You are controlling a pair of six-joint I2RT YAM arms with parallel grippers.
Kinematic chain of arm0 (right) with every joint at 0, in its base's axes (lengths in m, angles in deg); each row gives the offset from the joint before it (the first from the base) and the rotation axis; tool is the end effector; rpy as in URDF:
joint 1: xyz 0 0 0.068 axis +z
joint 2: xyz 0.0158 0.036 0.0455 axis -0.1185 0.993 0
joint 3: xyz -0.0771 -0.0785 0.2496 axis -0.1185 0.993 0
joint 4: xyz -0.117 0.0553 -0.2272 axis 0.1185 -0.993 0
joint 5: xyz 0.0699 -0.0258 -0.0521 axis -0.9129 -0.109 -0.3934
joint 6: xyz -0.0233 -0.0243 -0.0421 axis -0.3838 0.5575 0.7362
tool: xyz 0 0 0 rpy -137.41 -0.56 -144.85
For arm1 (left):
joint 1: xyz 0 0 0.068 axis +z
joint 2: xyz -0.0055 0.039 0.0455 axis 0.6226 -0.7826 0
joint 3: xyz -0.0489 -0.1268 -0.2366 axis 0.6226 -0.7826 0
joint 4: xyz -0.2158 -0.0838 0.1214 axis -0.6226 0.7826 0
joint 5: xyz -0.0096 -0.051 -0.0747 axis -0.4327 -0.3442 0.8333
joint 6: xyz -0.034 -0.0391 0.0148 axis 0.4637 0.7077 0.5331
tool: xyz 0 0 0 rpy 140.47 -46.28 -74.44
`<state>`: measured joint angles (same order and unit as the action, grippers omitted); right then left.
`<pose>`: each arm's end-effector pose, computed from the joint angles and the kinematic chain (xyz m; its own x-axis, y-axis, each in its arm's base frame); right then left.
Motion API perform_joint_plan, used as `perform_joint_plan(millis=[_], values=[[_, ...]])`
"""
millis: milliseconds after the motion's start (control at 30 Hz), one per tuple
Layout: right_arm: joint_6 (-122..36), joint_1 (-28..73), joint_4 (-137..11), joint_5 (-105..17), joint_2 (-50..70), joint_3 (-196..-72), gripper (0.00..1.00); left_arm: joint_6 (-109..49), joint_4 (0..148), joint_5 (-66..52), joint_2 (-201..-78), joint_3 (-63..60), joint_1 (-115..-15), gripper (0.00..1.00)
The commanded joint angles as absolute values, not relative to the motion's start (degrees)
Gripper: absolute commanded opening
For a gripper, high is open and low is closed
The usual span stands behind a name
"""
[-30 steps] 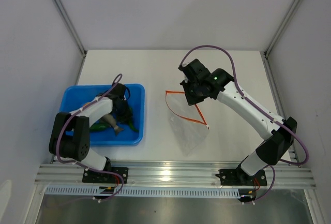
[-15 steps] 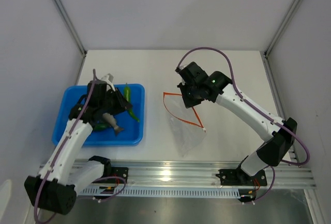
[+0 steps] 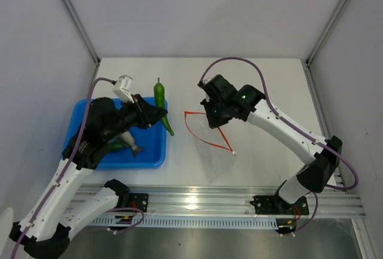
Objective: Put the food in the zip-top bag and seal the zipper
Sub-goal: Place the fake vegetable in the zipper food storage bag.
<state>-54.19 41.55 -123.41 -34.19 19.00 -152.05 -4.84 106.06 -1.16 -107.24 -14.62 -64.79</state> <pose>0.2141 0.2382 0.3604 -0.7552 -0.3891 -0.5275 -0.5241 0.8418 0.1294 0.1339 -0.0759 0.3924 -0.5607 -0.3656 -0.7429 0.3847 0.6795 -0.6248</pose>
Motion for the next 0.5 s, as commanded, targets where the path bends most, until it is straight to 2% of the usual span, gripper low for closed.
perform_joint_plan(millis=[0, 267, 467], values=[[-54.74, 43.29, -123.50, -35.48, 19.42, -154.64, 0.00, -5.10, 103.10, -12.99, -109.42, -10.28, -70.75, 0.01], [-55.79, 44.00, -123.76, -36.10, 18.20, -154.91, 0.00, -8.25, 97.22, -24.95, -117.86, -5.44, -78.66, 0.01], [-57.54, 42.94, -123.15, -44.17, 17.05, -155.08, 0.00, -9.40, 90.79, -27.41, -121.29, -7.72, -80.86, 0.01]])
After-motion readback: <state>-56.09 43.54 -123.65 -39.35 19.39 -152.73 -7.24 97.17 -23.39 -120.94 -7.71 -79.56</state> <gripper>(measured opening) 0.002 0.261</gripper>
